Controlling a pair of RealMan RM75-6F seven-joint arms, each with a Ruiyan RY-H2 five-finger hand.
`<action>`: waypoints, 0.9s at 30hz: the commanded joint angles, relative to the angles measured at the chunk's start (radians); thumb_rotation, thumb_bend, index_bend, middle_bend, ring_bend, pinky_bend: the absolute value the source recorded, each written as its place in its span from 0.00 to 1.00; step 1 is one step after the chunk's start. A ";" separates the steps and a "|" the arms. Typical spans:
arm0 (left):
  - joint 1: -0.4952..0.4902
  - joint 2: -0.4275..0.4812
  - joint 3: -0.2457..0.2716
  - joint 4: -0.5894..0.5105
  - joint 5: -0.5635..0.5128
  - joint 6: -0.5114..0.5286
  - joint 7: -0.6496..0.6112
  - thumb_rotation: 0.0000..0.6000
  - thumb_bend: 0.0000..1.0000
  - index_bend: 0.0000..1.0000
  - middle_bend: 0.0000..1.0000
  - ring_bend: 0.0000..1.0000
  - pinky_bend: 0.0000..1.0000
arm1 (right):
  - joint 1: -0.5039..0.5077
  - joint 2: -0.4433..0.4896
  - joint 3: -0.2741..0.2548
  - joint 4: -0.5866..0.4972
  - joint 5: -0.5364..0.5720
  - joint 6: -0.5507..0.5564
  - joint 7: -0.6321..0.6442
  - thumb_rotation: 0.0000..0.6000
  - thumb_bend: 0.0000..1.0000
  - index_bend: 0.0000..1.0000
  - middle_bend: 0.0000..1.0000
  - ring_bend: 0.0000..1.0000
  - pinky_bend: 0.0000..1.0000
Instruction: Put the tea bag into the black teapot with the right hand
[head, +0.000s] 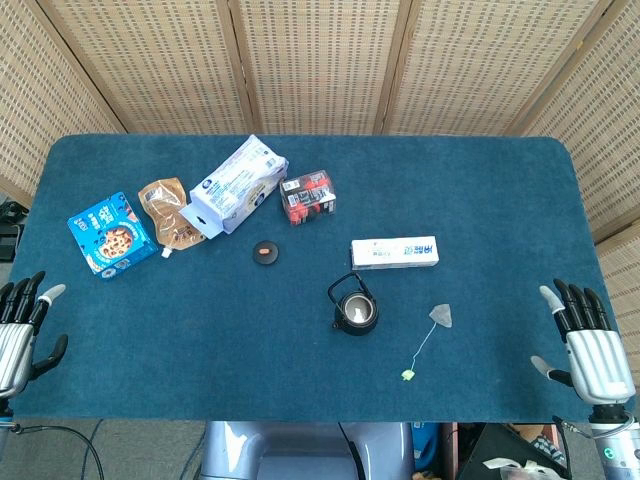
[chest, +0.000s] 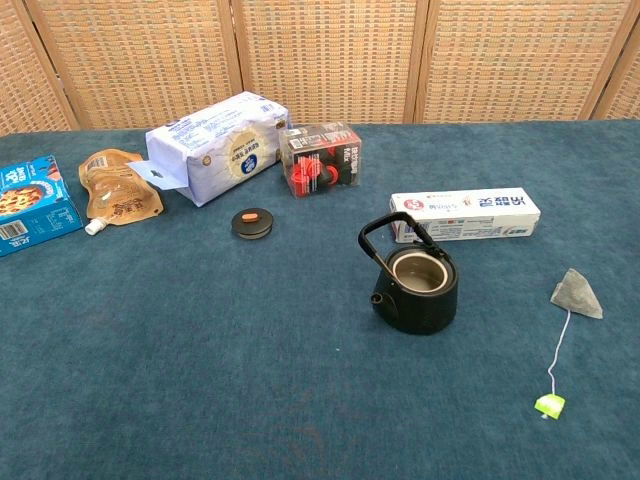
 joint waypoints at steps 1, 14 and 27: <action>-0.001 0.000 0.000 0.000 0.000 -0.002 0.001 1.00 0.41 0.15 0.00 0.00 0.00 | 0.000 0.000 0.000 0.000 0.000 -0.001 -0.001 1.00 0.09 0.07 0.11 0.00 0.00; 0.006 0.005 0.002 -0.002 0.003 0.005 -0.002 1.00 0.41 0.15 0.00 0.00 0.00 | 0.008 0.004 -0.001 -0.001 -0.002 -0.014 0.000 1.00 0.09 0.07 0.11 0.00 0.00; 0.000 0.005 0.000 -0.008 0.003 -0.004 0.003 1.00 0.41 0.15 0.00 0.00 0.00 | 0.012 0.006 -0.007 0.002 -0.011 -0.021 0.019 1.00 0.09 0.07 0.11 0.00 0.00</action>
